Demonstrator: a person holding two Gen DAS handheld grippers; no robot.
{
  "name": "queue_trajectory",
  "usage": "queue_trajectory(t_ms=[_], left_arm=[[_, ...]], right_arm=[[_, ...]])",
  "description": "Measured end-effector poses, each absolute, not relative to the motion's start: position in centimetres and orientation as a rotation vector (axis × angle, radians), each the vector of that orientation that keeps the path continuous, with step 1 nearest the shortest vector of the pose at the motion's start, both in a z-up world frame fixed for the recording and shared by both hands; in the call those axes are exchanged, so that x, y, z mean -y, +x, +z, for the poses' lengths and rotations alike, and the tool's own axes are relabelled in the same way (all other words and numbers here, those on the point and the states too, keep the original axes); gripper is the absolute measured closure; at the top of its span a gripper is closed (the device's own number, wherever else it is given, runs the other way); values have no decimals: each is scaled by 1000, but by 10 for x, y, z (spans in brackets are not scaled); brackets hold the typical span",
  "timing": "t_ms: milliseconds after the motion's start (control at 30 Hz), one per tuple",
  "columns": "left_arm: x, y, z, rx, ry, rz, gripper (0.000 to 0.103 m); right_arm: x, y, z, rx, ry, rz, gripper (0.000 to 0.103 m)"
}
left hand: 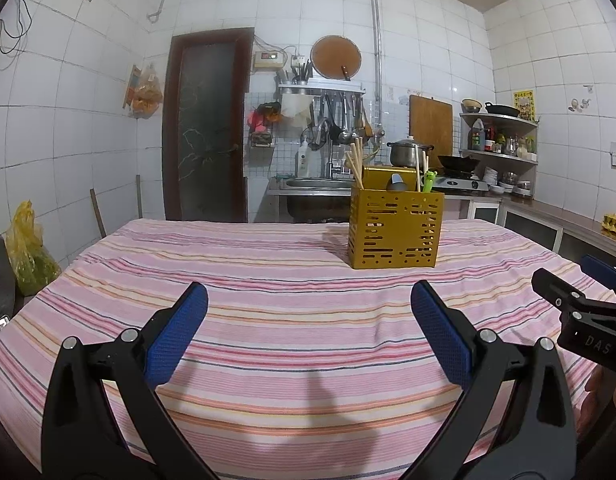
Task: Organize utensils
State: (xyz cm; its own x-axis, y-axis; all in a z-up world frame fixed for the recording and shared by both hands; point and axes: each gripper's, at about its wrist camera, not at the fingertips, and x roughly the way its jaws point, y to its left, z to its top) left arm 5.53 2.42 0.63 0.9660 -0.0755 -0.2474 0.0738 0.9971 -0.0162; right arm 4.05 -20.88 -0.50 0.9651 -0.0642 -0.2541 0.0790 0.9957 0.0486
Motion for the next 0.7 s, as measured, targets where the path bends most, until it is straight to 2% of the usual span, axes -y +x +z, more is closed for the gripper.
queue_trajectory(t_ms=[700], left_arm=[[-25,53,7,-244,-6,-79,5]], right_arm=[[208,41,-6,-255,57,-73,4]])
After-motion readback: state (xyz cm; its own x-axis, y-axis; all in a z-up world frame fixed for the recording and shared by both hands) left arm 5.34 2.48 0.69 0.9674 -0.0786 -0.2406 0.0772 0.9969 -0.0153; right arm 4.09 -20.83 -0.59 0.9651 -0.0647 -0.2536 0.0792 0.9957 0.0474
